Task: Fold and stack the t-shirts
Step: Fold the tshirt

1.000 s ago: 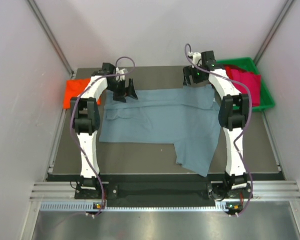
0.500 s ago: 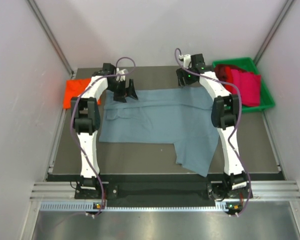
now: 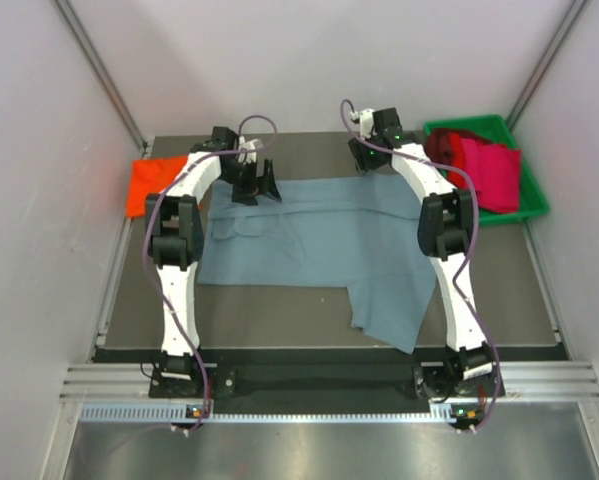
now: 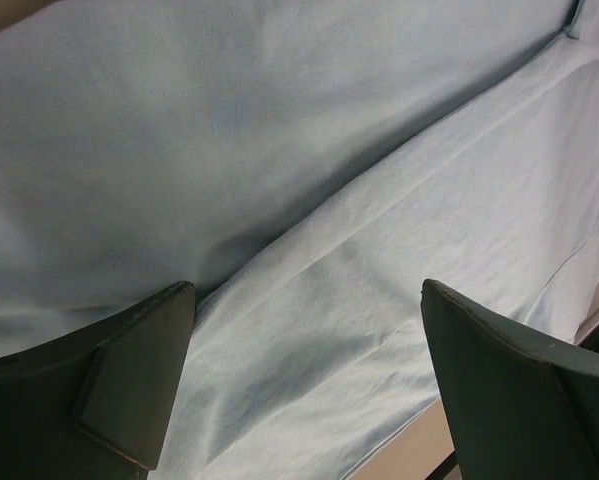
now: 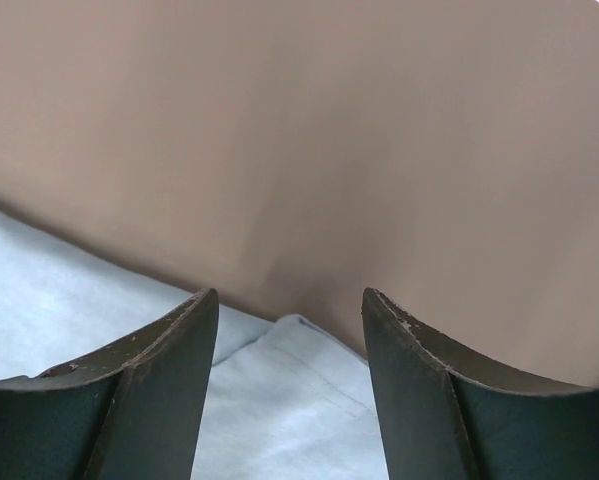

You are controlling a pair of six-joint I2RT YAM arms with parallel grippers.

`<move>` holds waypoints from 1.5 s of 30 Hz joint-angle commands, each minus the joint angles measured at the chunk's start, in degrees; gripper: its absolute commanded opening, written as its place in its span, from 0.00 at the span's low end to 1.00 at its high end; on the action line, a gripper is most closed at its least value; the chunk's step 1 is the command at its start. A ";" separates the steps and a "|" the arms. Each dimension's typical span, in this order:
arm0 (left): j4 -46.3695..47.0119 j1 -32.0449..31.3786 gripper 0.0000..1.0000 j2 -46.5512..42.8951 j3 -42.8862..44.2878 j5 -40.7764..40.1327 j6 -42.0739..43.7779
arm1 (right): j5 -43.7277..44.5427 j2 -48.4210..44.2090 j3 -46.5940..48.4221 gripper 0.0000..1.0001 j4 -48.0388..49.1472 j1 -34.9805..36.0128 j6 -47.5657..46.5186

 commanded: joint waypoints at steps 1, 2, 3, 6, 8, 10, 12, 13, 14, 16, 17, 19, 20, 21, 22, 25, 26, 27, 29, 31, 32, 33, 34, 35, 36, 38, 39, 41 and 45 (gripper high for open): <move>0.03 0.02 0.99 -2.67 0.09 0.37 -0.32 | 3.00 -1.37 -0.57 0.60 0.14 0.03 -1.55; 0.03 0.02 0.99 -2.50 0.09 -0.59 -0.23 | 3.01 -1.46 -0.75 0.60 -0.30 0.03 -1.64; 0.03 0.02 0.99 -2.32 0.26 -1.03 -0.23 | 2.92 -1.55 -0.75 0.60 -0.56 0.03 -1.64; -0.15 0.11 0.99 -1.53 0.96 -3.22 0.03 | 2.65 -1.46 -0.84 0.60 -1.27 0.03 -1.64; -0.24 0.11 0.99 -1.09 1.40 -3.85 0.03 | 2.65 -1.46 -1.19 0.59 -1.53 0.03 -1.55; -0.06 0.11 0.99 -1.00 1.84 -3.50 -0.06 | 2.74 -1.46 -1.36 0.58 -1.62 0.03 -1.46; 0.03 0.11 0.99 -1.00 1.84 -3.06 -0.32 | 2.83 -1.28 -1.37 0.53 -1.79 0.11 -1.46; 0.03 0.11 0.99 -1.09 1.84 -3.06 -0.32 | 2.83 -1.37 -1.37 0.47 -1.71 0.03 -1.46; 0.03 0.11 0.99 -1.09 1.84 -3.06 -0.32 | 2.83 -1.37 -1.45 0.43 -1.71 -0.06 -1.46; 0.03 0.11 0.99 -1.00 1.84 -3.15 -0.32 | 3.01 -1.37 -1.37 0.32 -1.62 0.11 -1.37; 0.03 0.02 0.99 -0.91 1.84 -3.23 -0.32 | 3.01 -1.37 -1.45 0.32 -1.79 0.11 -1.37; 0.11 0.02 0.99 -0.91 2.02 -3.06 -0.32 | 3.18 -1.37 -1.54 0.32 -1.79 0.11 -1.28; 0.20 0.11 0.99 -0.83 2.11 -3.06 -0.41 | 3.18 -1.28 -1.54 0.33 -1.97 0.20 -1.28; 0.20 0.11 0.99 -0.82 2.28 -3.06 -0.41 | 3.18 -1.37 -1.54 0.33 -1.97 0.20 -1.20; 0.20 0.11 0.99 -0.82 2.37 -3.06 -0.41 | 3.27 -1.28 -1.63 0.33 -1.97 0.11 -1.20; 0.20 0.11 0.99 -0.74 2.46 -3.23 -0.32 | 3.18 -1.28 -1.54 0.16 -2.15 0.11 -1.37; 0.20 0.11 0.99 -0.82 2.46 -3.32 -0.32 | 3.01 -1.37 -1.72 0.11 -2.15 0.29 -1.46; 0.20 0.11 0.99 -0.82 2.46 -3.32 -0.32 | 3.01 -1.46 -1.80 0.07 -2.23 0.20 -1.46; 0.20 0.11 0.99 -0.65 2.46 -3.32 -0.15 | 3.09 -1.55 -2.33 0.00 -2.32 0.29 -1.55; 0.03 0.11 0.99 -0.21 2.63 -4.54 0.03 | 3.09 -1.99 -2.42 0.00 -2.24 0.29 -1.55; -0.06 0.11 0.99 0.05 3.07 -5.86 0.12 | 3.27 -2.07 -2.59 0.00 -2.23 0.29 -1.46; -0.58 0.11 0.99 0.32 3.68 -9.26 0.55 | 3.44 -2.60 -2.51 0.00 -2.23 0.29 -1.46; -0.94 0.20 0.99 1.10 4.47 -10.52 1.34 | 3.71 -2.95 -2.60 0.00 -2.15 0.38 -1.37; -1.12 0.46 0.99 1.46 6.22 -11.83 2.39 | 3.97 -3.39 -2.60 0.00 -2.06 0.29 -1.46; -0.68 0.81 0.99 1.98 7.02 -13.59 2.49 | 4.15 -4.70 -2.60 0.00 -1.97 0.29 -1.46; -0.33 1.86 0.99 2.77 9.30 -14.74 2.49 | 4.85 -7.07 -3.38 0.00 -1.80 0.46 -1.46; -0.59 2.13 0.99 3.74 10.18 -14.22 2.40 | 4.85 -8.04 -3.82 0.00 -1.88 0.55 -1.63; -0.77 3.01 0.99 4.62 10.98 -13.26 1.97 | 5.11 -11.28 -5.58 0.00 -1.97 0.99 -1.81; -0.77 3.71 0.99 6.81 10.54 -11.32 1.09 | 5.12 -16.83 -9.62 0.00 -4.33 2.22 -1.64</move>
